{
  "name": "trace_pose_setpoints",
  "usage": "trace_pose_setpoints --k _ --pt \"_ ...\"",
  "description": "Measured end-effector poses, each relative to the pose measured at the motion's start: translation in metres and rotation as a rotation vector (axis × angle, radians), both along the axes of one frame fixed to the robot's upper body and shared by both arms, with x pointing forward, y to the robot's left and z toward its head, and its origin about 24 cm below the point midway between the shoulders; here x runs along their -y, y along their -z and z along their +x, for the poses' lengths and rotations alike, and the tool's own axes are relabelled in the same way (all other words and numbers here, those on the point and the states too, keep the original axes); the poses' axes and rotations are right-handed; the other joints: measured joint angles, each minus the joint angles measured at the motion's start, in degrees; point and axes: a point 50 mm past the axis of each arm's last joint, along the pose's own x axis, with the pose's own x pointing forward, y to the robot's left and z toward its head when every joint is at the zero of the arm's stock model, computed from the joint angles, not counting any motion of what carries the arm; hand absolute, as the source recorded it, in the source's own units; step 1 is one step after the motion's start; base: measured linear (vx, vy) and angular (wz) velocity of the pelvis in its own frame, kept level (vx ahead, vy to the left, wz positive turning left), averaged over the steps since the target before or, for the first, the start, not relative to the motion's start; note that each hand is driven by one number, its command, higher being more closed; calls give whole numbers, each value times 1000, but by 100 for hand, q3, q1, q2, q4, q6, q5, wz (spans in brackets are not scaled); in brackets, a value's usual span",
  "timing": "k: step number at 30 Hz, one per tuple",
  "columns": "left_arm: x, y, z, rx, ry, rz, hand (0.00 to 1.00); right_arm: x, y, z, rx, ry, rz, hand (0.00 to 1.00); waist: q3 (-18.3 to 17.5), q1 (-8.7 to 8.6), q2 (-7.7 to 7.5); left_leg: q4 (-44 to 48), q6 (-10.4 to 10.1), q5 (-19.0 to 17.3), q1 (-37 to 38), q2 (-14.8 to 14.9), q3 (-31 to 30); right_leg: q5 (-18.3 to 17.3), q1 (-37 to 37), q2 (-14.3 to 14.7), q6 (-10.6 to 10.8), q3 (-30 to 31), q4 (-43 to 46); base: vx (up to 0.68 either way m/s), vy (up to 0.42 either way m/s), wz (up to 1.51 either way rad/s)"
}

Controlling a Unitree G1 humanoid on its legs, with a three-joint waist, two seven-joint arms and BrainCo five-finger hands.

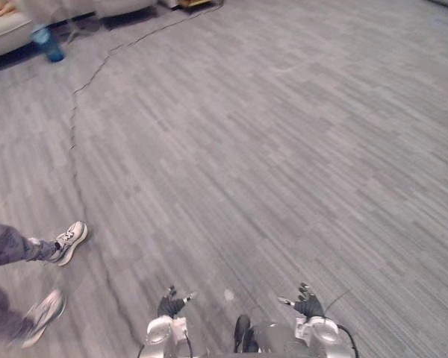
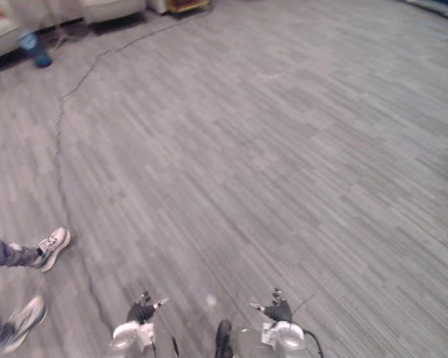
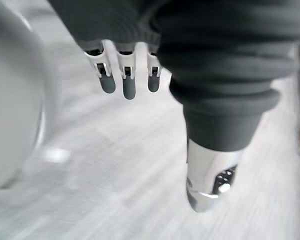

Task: Pick up cushions and gather them together orderly.

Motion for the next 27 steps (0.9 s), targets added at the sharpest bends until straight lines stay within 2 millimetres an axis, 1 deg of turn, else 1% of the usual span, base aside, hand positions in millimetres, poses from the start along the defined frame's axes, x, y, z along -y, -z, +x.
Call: trace_pose_setpoints --k 1,2,3,4,5,6,7,8,9,10,11,12,13,14,15,16,17,18,19,20,21,22,23,24,25,26,27 --pt "0 0 0 3 -11 -6 0 1 0 0 0 6 0 0 -9 46 15 -467 -20 15 -66 -85 -28 -30 86 -30 58 129 -20 563 143 -123" --pt "0 0 -2 10 -32 -13 0 1 0 0 -2 7 1 0 -19 117 11 -1524 -114 109 -102 -294 -127 -157 261 -108 124 401 -73 629 242 -120" --pt "-3 1 -7 3 -46 -12 0 0 2 -1 -10 5 3 0 -55 120 27 -2774 -214 453 -163 -522 -298 -332 523 -212 228 713 -221 656 274 -116" --pt "-3 2 -8 -2 -49 -13 0 0 3 -2 -20 3 3 0 -67 128 10 -2968 -218 752 -219 -577 -366 -398 631 -264 280 840 -269 854 382 -129" --pt "-9 4 -13 -21 -58 -1 0 1 7 -8 -49 2 2 0 -209 210 -50 -2984 -92 1366 -159 -683 -399 -508 758 -426 375 1160 -293 788 342 -104" --pt "-19 6 -19 -46 -58 23 0 -4 11 -15 -79 4 17 0 -347 199 -298 -2820 172 1203 -151 -834 -212 -509 688 -682 425 1336 -69 809 336 -96" --pt "-20 6 -19 -47 -62 24 0 -5 11 -17 -80 6 18 0 -366 197 -343 -2664 297 1069 -150 -847 -132 -459 592 -740 565 1366 161 799 307 -54" --pt "-21 5 -19 -46 -67 27 0 -5 13 -21 -90 8 20 0 -389 203 -392 -2406 368 808 -69 -855 -4 -360 478 -787 738 1424 670 756 310 -58" --pt "-23 6 -21 -54 -68 30 0 -5 14 -24 -98 8 21 0 -378 215 -452 -2323 434 504 265 -898 168 -166 200 -799 1072 1433 1618 722 305 -70" --pt "-23 7 -23 -63 -68 30 0 -6 14 -24 -99 7 22 0 -372 193 -462 -2435 433 285 632 -944 251 253 -211 -796 1698 1354 2781 760 305 -69" --pt "-22 9 -24 -79 -59 30 0 -5 12 -22 -82 5 19 0 -327 71 -440 -2607 451 29 1161 -999 290 417 -784 -902 1978 1112 4178 571 203 -50" --pt "-21 10 -25 -88 -53 29 0 -4 10 -19 -65 4 16 0 -305 49 -413 -2695 461 -67 1416 -1008 341 305 -1040 -977 1862 908 4667 638 189 -61" --pt "-14 11 -22 -93 -40 22 0 -1 7 -16 -38 2 5 0 -290 26 -314 -2988 482 -312 2041 -944 531 56 -1667 -1084 1474 422 5148 406 92 -55" --pt "-12 11 -21 -92 -40 18 0 -1 5 -14 -31 -2 2 0 -287 26 -271 -3071 462 -414 2210 -919 564 -2 -1868 -1099 1393 255 5166 621 116 -68" --pt "-8 12 -19 -94 -26 17 0 -2 3 -11 -8 -21 -8 0 -273 -14 -222 -3264 408 -616 2592 -862 609 -144 -2413 -1117 1236 -155 5003 531 76 -35" --pt "-7 12 -19 -100 -15 14 0 -2 1 -7 11 -28 -13 0 -258 -72 -229 -3353 392 -680 2808 -808 652 -247 -2678 -1102 1184 -414 4682 528 50 -20" --pt "-4 13 -17 -109 -2 11 0 0 -1 -4 21 -30 -20 0 -245 -152 -252 -3509 395 -704 3055 -770 675 -256 -2897 -1098 1139 -690 4139 442 -6 17" --pt "2 15 -16 -122 34 6 0 6 -1 -2 22 -31 -35 0 -237 -279 -263 -3761 406 -710 3374 -738 666 -80 -3136 -1096 1054 -996 3089 602 -41 32" --pt "5 15 -15 -125 57 5 0 10 -1 -2 21 -31 -46 0 -236 -340 -265 -3880 404 -708 3510 -735 618 144 -3222 -1098 1046 -1066 2425 626 -65 56" --pt "10 16 -14 -128 90 4 0 15 0 -4 9 -28 -56 0 -224 -369 -292 -4015 403 -708 3713 -780 467 579 -3259 -1098 1013 -1066 1451 864 -156 62" --pt "14 17 -16 -136 106 1 0 22 3 -11 -15 -1 -60 0 -225 -442 -256 -4072 398 -700 3987 -770 205 1516 -3242 -1025 624 -993 1334 762 -164 47" --pt "18 18 -17 -141 104 -13 0 23 1 -7 -8 3 -62 0 -264 -472 -160 -4015 349 -665 4049 -633 90 1452 -3256 -939 444 -1016 1548 915 -213 19" --pt "19 18 -17 -142 97 -16 0 24 -1 -2 4 -1 -69 0 -229 -419 -11 -3759 -91 -398 4027 -504 -70 1087 -3272 -952 339 -1098 1996 743 -217 0" --pt "26 18 -14 -135 111 -28 0 31 -3 -1 9 7 -82 0 -186 -465 41 -2988 -82 -11 3806 -456 -297 718 -3159 -940 292 -1239 2310 729 -244 -4" --pt "28 18 -13 -131 113 -35 0 32 -3 -1 9 5 -85 0 -164 -467 96 -2347 -143 254 3576 -393 -377 556 -2990 -872 284 -1252 2271 730 -269 -13" --pt "26 17 -14 -123 96 -37 0 30 -4 0 15 -6 -86 0 -124 -465 259 -793 -438 1080 2916 -197 -587 355 -2580 -701 263 -1190 1963 712 -179 -36" --pt "27 16 -13 -112 76 -47 0 33 -4 0 13 -3 -91 0 -70 -410 364 482 -524 1249 2336 18 -624 283 -2204 -466 199 -1098 1689 715 -122 -60"
